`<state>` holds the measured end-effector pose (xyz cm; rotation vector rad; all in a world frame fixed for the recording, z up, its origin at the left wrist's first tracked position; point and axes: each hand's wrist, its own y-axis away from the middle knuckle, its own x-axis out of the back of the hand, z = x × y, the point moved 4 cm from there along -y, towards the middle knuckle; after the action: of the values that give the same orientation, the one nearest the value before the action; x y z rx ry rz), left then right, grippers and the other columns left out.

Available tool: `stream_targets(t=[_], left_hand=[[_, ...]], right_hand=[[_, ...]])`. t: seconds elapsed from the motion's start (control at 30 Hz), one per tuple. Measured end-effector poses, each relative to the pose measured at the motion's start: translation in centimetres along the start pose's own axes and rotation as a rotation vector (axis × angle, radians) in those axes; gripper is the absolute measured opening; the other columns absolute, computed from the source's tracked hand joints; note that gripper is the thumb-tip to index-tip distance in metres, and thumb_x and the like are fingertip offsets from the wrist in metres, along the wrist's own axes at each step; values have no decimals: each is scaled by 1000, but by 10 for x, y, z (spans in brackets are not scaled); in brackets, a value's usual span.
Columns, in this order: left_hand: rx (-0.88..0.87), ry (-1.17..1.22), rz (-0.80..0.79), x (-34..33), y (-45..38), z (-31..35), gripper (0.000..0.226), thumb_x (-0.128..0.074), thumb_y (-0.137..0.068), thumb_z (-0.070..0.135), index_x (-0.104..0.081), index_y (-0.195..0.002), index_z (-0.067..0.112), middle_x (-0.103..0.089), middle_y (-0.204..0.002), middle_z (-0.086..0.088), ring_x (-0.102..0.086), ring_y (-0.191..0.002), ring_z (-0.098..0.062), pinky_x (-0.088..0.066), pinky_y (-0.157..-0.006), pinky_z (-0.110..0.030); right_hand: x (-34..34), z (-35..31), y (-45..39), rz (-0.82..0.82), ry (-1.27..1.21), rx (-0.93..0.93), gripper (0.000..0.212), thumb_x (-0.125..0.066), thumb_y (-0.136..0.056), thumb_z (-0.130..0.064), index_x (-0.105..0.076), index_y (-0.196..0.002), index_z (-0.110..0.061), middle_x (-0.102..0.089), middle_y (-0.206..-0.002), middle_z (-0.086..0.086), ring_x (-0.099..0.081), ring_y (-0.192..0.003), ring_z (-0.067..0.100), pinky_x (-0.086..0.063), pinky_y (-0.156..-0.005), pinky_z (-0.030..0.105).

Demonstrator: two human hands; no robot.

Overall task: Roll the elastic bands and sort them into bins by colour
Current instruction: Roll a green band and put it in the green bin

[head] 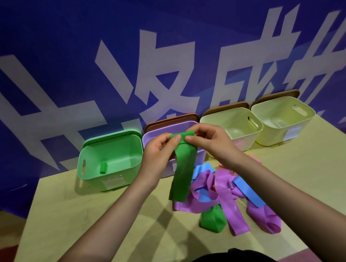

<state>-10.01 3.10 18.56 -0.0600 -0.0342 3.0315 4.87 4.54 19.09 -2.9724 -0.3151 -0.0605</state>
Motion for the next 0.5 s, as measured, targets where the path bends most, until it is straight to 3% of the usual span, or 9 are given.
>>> stream_targets(t=[0.1, 0.17, 0.23, 0.33, 0.43, 0.5], left_hand=[[169, 248, -2, -5, 2, -4, 36, -43, -97, 36, -69, -96, 10, -72, -90, -11, -68, -84, -20, -55, -76, -31], [213, 210, -48, -8, 3, -7, 42, -36, -98, 41, -69, -100, 14, -72, -92, -8, -68, -86, -17, -54, -75, -30], [209, 151, -53, -8, 6, -10, 32, -41, -99, 33, -69, -97, 17, -73, -90, -4, -66, -87, -18, -51, -80, -33], [147, 155, -22, -6, 6, -10, 20, -48, -97, 12, -68, -94, 15, -72, -84, 1, -64, -82, -14, -50, -76, -25], [152, 240, -7, -6, 5, -8, 27, -41, -97, 6, -67, -92, 15, -68, -80, 0, -61, -77, -12, -47, -69, -23], [186, 297, -10, -7, 6, -8, 32, -35, -97, 11, -66, -89, 15, -67, -77, -1, -59, -76, -13, -46, -66, -24]], right_hand=[[-1, -5, -1, 44, -9, 47, 15, -64, -85, 2, -67, -84, -12, -64, -73, -3, -58, -73, 11, -49, -71, 24], [-1, -8, 0, 65, 24, 101, 21, -65, -85, 3, -67, -82, -17, -65, -70, -10, -58, -69, 6, -50, -69, 19], [-1, -11, 1, 80, 63, 162, 23, -65, -85, 2, -68, -86, -20, -67, -77, -9, -61, -75, 8, -52, -74, 23], [0, -13, 3, 74, 168, 261, 20, -66, -85, -3, -70, -94, -20, -69, -89, -5, -64, -84, 13, -54, -80, 29], [0, -18, 5, 26, 448, 461, 17, -64, -85, -6, -72, -99, -11, -68, -90, -3, -61, -84, 11, -49, -76, 20], [1, -20, 5, 4, 595, 582, 17, -64, -85, -5, -73, -99, -7, -69, -91, 3, -61, -84, 12, -49, -76, 21]])
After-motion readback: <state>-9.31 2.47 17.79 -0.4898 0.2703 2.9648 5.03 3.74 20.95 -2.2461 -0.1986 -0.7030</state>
